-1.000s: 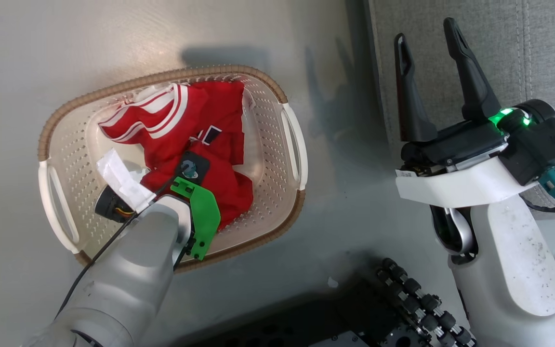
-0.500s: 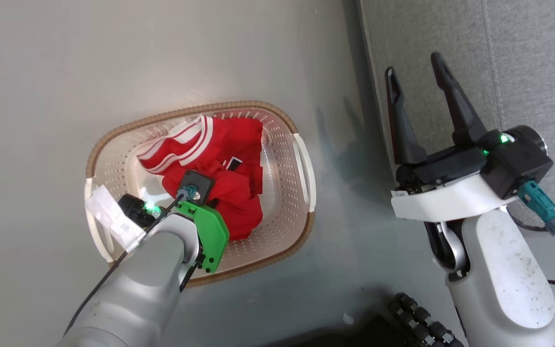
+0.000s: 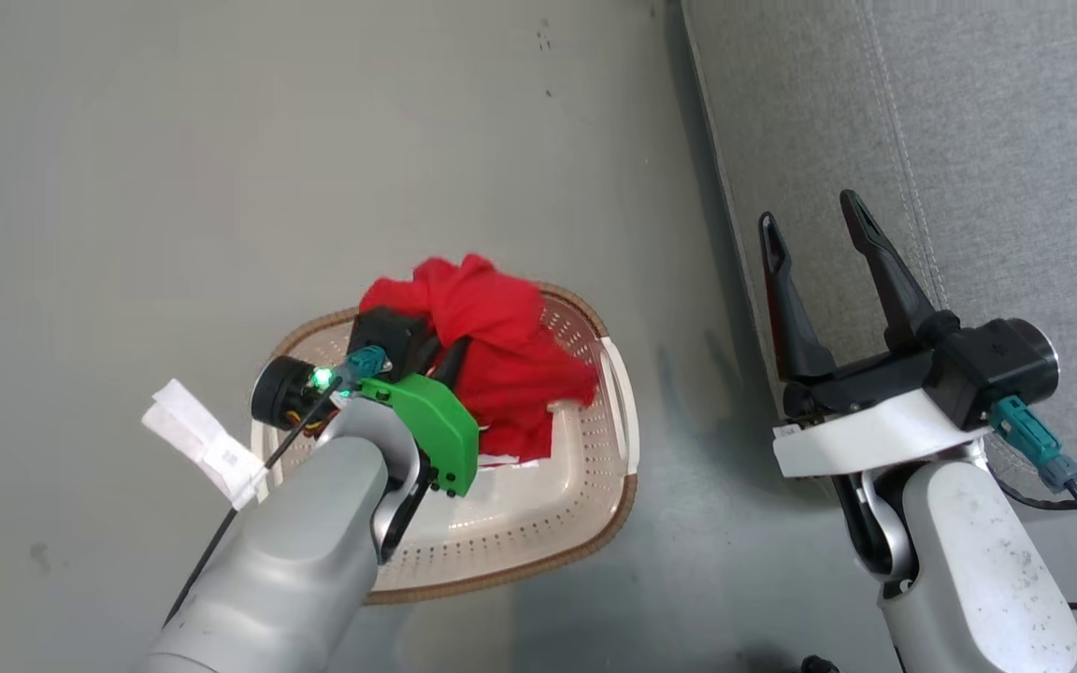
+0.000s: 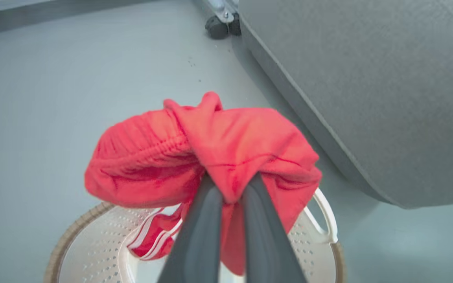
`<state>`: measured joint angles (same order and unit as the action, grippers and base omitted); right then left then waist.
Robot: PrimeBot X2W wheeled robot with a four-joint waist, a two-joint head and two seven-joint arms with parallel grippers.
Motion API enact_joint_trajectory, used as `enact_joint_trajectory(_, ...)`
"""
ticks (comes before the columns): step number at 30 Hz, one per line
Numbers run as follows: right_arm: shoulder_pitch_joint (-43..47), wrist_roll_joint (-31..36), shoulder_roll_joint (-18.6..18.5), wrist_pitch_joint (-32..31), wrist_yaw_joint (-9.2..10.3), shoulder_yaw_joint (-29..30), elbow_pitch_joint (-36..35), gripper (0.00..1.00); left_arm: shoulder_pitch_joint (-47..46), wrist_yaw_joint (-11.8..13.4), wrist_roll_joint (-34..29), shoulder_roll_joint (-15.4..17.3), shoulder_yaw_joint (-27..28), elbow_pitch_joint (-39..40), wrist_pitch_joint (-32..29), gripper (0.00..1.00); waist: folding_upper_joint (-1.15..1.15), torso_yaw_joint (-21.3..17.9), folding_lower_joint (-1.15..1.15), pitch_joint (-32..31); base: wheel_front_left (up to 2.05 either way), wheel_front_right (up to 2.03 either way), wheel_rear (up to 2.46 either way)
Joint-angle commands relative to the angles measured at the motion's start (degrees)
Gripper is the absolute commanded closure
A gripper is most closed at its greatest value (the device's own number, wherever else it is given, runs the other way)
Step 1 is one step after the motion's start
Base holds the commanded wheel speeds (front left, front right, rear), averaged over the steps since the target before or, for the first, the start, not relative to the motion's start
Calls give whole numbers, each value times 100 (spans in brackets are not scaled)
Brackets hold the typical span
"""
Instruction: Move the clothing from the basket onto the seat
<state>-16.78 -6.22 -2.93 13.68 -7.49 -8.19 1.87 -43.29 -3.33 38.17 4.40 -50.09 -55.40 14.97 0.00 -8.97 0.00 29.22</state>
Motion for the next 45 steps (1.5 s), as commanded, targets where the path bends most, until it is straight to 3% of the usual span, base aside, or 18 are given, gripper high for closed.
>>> enact_joint_trajectory(1, 108, 35, -29, -27, 0, 15, -6, 0, 194, 88, -91, 112, 116, 250, 25, 100, 0, 234, 0, -422, 0, 0, 0)
enact_joint_trajectory(10, 398, 40, -24, -198, 0, 54, -120, 0, 911, 576, -679, 636, 1078, 2567, 26, 100, 0, 356, 0, -936, 0, 0, 0)
enact_joint_trajectory(20, 688, 48, -60, -418, 0, 86, -266, 0, 1455, 797, -1239, 884, 1859, 4422, 27, 100, 0, 446, 0, -1454, 0, 0, 0)
enact_joint_trajectory(33, 1186, 15, -57, -705, 0, -39, -473, 0, 2446, 570, -1667, 918, 2522, 6040, 27, 100, 0, 470, 0, -2161, 0, 0, 0)
enact_joint_trajectory(45, 1681, -70, -49, -942, 0, -206, -601, 0, 3407, 489, -1727, 820, 2484, 6391, 27, 100, 0, 483, 0, -2707, 0, 0, 0)
